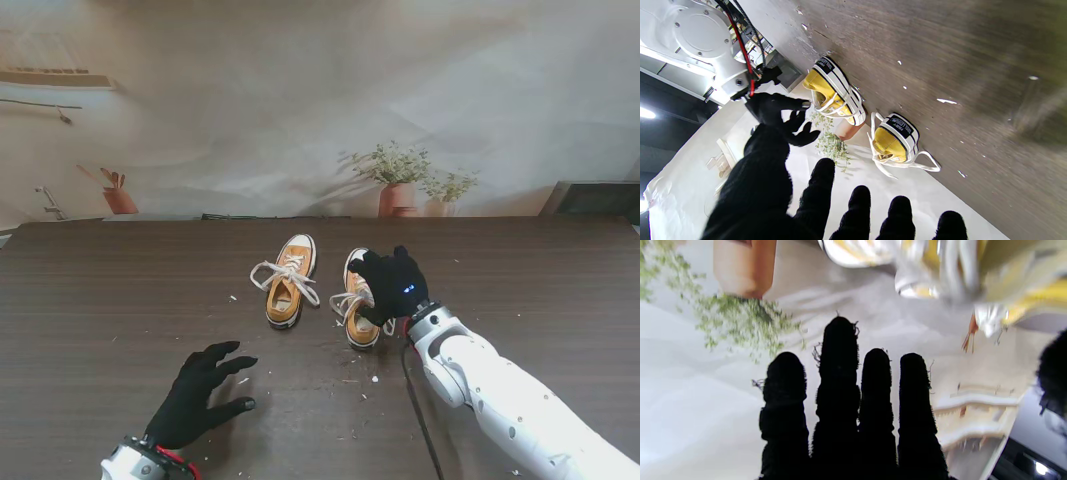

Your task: Tie the shoelaces into a bow on the shoes

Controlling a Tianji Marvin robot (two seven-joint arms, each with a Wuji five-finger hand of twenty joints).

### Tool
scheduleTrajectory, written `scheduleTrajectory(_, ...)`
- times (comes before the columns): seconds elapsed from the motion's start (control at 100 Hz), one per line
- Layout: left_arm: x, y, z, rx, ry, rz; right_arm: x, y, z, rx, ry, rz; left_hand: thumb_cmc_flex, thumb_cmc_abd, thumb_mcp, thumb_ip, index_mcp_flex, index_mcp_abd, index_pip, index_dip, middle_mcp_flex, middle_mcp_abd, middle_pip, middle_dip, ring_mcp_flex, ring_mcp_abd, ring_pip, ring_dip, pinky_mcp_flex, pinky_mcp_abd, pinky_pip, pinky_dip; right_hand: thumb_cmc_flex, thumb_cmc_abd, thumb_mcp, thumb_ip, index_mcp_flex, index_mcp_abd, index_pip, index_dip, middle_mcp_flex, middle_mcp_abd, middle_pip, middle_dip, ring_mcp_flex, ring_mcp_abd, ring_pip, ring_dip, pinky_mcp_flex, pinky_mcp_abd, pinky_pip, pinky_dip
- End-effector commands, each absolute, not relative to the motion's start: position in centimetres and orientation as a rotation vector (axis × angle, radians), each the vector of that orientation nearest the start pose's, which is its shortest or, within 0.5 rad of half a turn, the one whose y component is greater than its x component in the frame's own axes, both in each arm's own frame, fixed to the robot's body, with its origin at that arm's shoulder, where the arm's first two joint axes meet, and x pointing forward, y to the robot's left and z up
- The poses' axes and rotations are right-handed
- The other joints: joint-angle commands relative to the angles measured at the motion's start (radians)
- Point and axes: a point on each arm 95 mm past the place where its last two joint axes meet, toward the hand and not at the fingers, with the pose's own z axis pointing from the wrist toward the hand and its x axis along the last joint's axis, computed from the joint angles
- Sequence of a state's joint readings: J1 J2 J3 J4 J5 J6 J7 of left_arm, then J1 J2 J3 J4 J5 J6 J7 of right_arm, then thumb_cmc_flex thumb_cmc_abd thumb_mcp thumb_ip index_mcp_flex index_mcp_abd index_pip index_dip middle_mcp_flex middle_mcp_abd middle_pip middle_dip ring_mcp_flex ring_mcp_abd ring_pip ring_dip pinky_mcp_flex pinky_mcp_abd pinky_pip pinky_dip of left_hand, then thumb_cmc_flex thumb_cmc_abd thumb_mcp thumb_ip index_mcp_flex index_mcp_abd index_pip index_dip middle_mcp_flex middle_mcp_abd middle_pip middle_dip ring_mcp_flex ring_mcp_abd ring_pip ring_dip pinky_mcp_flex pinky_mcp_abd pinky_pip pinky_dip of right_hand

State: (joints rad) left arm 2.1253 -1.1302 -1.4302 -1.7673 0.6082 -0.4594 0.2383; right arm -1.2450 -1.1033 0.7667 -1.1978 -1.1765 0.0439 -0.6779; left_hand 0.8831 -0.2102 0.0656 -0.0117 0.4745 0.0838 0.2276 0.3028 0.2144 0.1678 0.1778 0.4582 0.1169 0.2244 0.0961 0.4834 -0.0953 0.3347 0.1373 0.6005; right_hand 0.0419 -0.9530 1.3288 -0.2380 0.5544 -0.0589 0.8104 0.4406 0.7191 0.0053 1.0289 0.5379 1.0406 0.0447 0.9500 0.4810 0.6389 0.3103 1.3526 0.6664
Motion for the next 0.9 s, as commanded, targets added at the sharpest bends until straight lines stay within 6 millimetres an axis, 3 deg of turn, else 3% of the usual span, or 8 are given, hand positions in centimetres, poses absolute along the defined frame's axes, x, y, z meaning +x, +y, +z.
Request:
scheduleTrajectory(0.0,23.4,2.0,-36.8,-1.603,1.188,-2.049,41.2,5.4,-34.9,0.544,1.379,1.669,0.016,0.03,-0.037,0.021,0.006,0.003,-0.008,0.007,0.004,0.007,0.003,-0.017,0.005,0.003,-0.017,-0.005,-0.015,-0.019,-0.011,0.008,-0.063,0.037,-0.019,-0.019,-0.038,0.022,0.001,-0.014,-0.039,0.018,0.011,0.008,-0.029,0.017,-0.023,-0.019,-0.025,-0.003,-0.015,0.009)
scheduleTrajectory(0.11,23.0,2.0,-36.4,-1.607,1.174,-1.991,38.9,4.2,-33.0,0.61,1.297,1.761,0.004,0.039,-0.041,0.022,0.011,0.007,-0.008,0.006,0.027,0.012,0.009,-0.015,0.023,0.015,-0.011,-0.004,-0.013,-0.013,-0.012,0.006,-0.065,0.114,-0.086,-0.012,-0.047,0.026,-0.01,-0.037,-0.074,0.043,-0.037,-0.025,-0.075,0.047,-0.074,-0.038,-0.069,0.014,-0.047,-0.006)
scheduleTrajectory(0.21,22.5,1.8,-35.8,-1.611,1.173,-1.928,36.5,2.8,-31.8,0.715,1.28,1.814,-0.015,0.059,-0.049,0.022,0.012,0.011,-0.011,0.005,0.043,0.017,0.011,-0.014,0.032,0.023,-0.01,-0.003,-0.013,-0.011,-0.003,0.014,-0.052,0.1,-0.087,-0.008,-0.055,0.017,-0.05,-0.07,-0.117,0.049,-0.125,-0.082,-0.135,0.058,-0.154,-0.056,-0.132,0.013,-0.109,-0.026)
scheduleTrajectory(0.36,22.2,1.8,-35.2,-1.606,1.172,-1.898,33.1,0.5,-31.2,0.955,1.282,1.894,-0.078,0.086,-0.075,0.029,0.032,0.0,-0.02,0.003,0.105,0.021,-0.004,-0.033,0.086,0.045,-0.019,-0.028,-0.009,-0.027,-0.022,-0.006,-0.049,0.167,-0.155,-0.002,-0.078,0.001,-0.119,-0.114,-0.186,0.055,-0.282,-0.161,-0.268,0.103,-0.441,-0.138,-0.293,0.008,-0.329,-0.133)
scheduleTrajectory(0.52,22.6,1.4,-34.2,-1.591,1.175,-1.92,29.9,-1.5,-32.4,1.141,1.31,1.92,-0.124,0.091,-0.078,0.032,0.039,-0.021,-0.042,-0.019,0.154,0.006,-0.04,-0.095,0.087,0.076,-0.045,-0.145,0.013,-0.054,-0.093,-0.149,-0.025,0.35,-0.333,0.019,-0.126,-0.039,-0.196,-0.156,-0.241,0.033,-0.44,-0.221,-0.423,0.101,-0.709,-0.251,-0.495,-0.055,-0.537,-0.306)
scheduleTrajectory(0.69,22.5,1.0,-34.2,-1.566,1.262,-1.956,27.7,-2.4,-34.8,1.302,1.32,1.893,-0.247,0.175,-0.092,0.003,-0.021,-0.008,-0.116,-0.087,0.102,-0.024,-0.098,-0.162,0.0,0.048,-0.078,-0.233,0.026,-0.078,-0.152,-0.363,0.03,0.63,-0.8,0.063,-0.191,-0.076,-0.246,-0.209,-0.286,0.014,-0.565,-0.27,-0.555,0.05,-0.851,-0.359,-0.62,-0.184,-0.601,-0.514)
scheduleTrajectory(0.77,22.2,0.8,-34.3,-1.58,1.301,-1.965,27.0,-2.6,-35.7,1.362,1.308,1.88,-0.281,0.217,-0.095,-0.003,-0.053,-0.017,-0.135,-0.109,0.066,-0.034,-0.12,-0.184,-0.042,0.028,-0.089,-0.257,0.028,-0.075,-0.161,-0.433,-0.022,0.607,-0.776,0.085,-0.201,-0.09,-0.256,-0.217,-0.3,0.004,-0.596,-0.283,-0.591,0.019,-0.885,-0.379,-0.65,-0.215,-0.61,-0.537)
scheduleTrajectory(0.89,21.8,0.8,-34.7,-1.601,1.325,-1.963,26.2,-3.0,-36.7,1.4,1.269,1.853,-0.319,0.266,-0.099,-0.005,-0.088,-0.03,-0.14,-0.117,0.016,-0.051,-0.141,-0.204,-0.098,-0.003,-0.095,-0.277,0.029,-0.079,-0.165,-0.501,-0.052,0.699,-0.79,0.094,-0.208,-0.084,-0.277,-0.235,-0.313,-0.004,-0.638,-0.302,-0.63,-0.025,-0.909,-0.392,-0.675,-0.235,-0.626,-0.553)
